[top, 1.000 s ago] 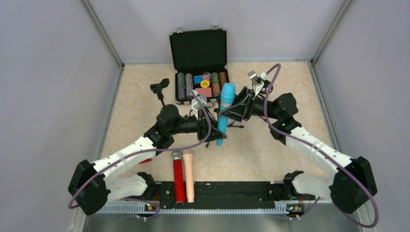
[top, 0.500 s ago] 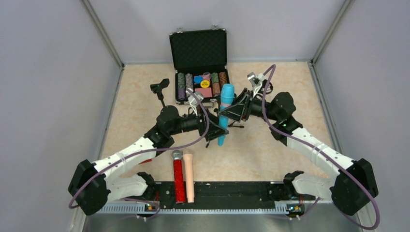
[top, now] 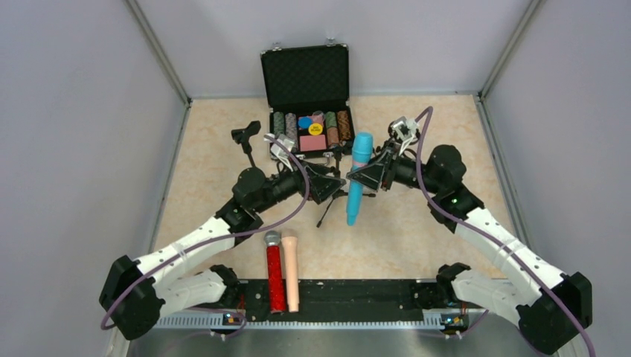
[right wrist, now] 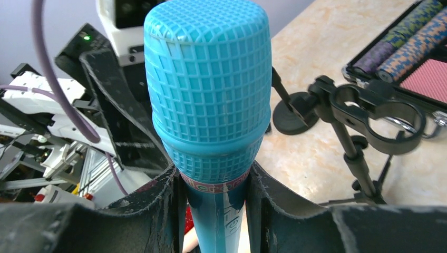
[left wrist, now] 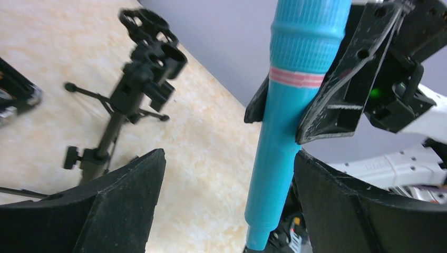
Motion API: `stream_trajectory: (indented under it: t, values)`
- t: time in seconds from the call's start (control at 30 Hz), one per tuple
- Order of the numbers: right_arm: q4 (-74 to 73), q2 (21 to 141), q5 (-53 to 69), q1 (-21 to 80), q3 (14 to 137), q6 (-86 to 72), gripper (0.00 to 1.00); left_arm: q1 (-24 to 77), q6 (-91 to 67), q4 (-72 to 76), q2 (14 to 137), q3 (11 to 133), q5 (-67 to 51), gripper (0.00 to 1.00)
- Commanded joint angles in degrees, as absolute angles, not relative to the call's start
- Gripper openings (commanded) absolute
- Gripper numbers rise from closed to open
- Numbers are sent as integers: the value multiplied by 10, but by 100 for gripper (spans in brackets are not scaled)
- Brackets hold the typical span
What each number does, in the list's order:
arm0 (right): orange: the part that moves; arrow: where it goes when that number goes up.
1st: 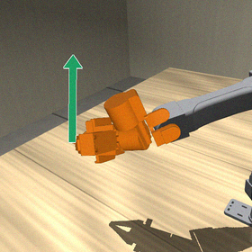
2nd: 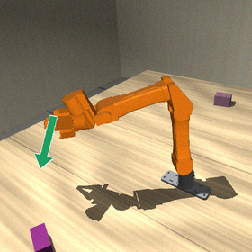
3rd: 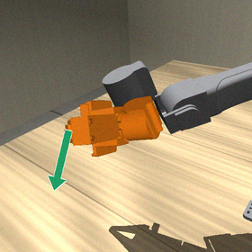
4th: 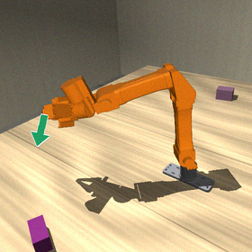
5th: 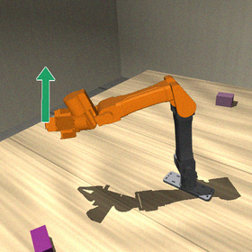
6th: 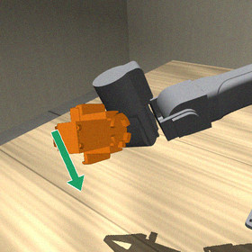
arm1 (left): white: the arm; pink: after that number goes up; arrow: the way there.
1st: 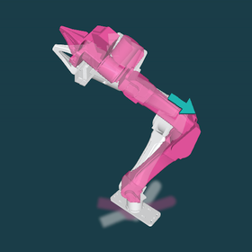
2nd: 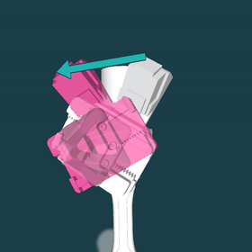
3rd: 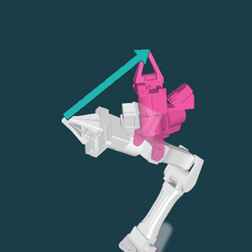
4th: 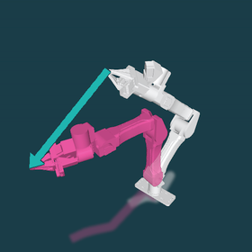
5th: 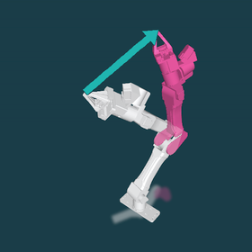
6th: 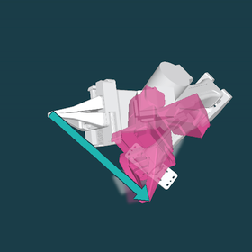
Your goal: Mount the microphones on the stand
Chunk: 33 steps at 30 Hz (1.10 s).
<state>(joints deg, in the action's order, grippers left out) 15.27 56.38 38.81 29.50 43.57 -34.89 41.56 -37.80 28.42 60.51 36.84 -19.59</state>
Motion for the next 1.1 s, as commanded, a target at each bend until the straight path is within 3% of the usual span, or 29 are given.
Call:
stream_trajectory:
  t: [0.0,0.37,0.67,1.07]
  values:
    - [126,539,389,270,432,-337,0,412,-328,287,571,385,-106,97]
    - [212,543,502,183,383,-427,0,411,-196,133,626,513,-90,97]
    - [239,541,530,143,365,-455,0,411,-86,124,699,558,-164,92]
    - [245,560,535,138,376,-456,0,411,-48,102,792,612,-168,74]
